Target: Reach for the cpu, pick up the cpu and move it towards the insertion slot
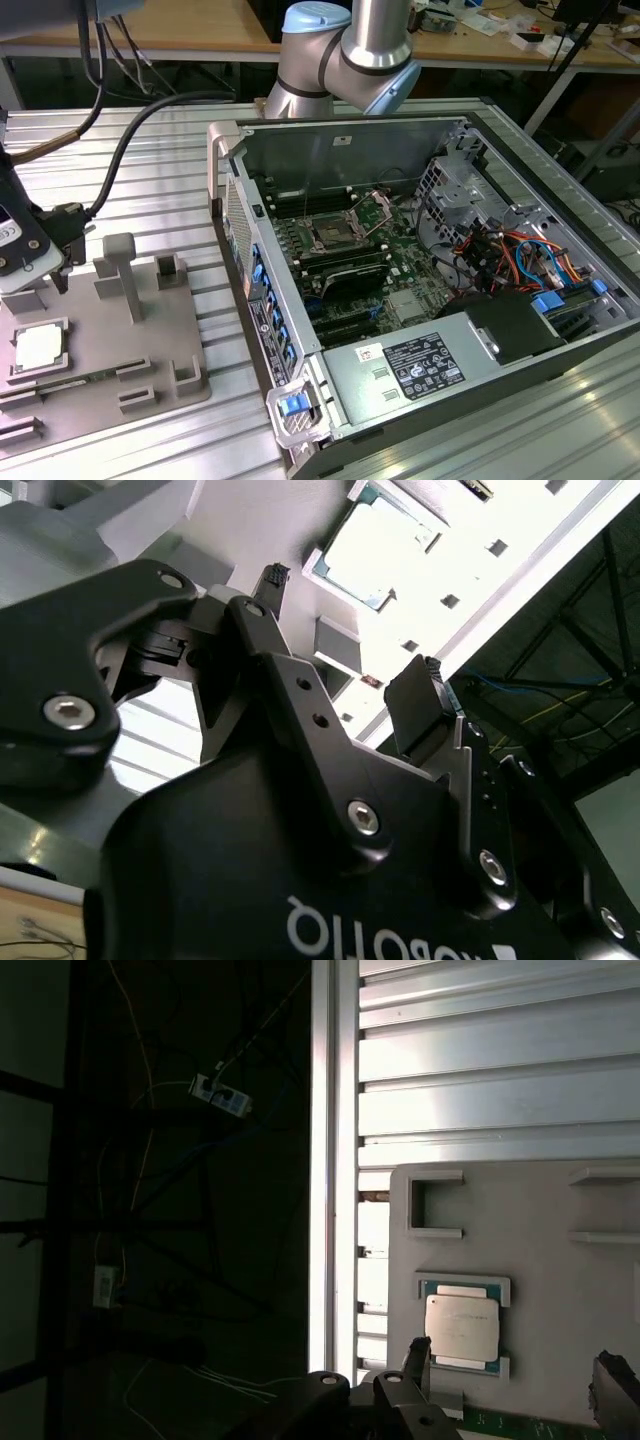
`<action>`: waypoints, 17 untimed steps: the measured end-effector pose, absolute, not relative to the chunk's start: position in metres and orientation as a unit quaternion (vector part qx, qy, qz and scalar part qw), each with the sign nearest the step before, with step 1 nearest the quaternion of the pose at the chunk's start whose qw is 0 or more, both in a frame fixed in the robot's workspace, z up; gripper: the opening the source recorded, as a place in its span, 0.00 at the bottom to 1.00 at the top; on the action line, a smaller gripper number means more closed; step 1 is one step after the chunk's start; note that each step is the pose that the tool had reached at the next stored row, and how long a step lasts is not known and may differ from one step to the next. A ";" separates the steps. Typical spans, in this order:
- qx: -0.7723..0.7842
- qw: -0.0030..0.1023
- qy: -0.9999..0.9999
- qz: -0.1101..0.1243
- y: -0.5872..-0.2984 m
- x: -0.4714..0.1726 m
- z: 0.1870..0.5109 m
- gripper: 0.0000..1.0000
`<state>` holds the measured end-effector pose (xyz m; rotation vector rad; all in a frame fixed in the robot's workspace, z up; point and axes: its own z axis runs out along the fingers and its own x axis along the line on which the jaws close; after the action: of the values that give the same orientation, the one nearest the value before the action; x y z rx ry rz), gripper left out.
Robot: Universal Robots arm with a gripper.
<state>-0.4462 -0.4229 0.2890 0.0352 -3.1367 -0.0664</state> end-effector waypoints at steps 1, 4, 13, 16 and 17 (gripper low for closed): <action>0.011 0.002 -1.000 -0.021 -0.423 -0.446 0.289 0.67; 0.011 0.002 -1.000 -0.021 -0.423 -0.446 0.289 0.67; 0.011 0.002 -1.000 -0.021 -0.423 -0.446 0.287 0.67; 0.011 0.002 -1.000 -0.021 -0.423 -0.446 0.286 0.67; 0.011 0.002 -1.000 -0.021 -0.423 -0.446 0.286 0.67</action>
<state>-0.4462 -0.4233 0.2858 0.0355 -3.1366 -0.0663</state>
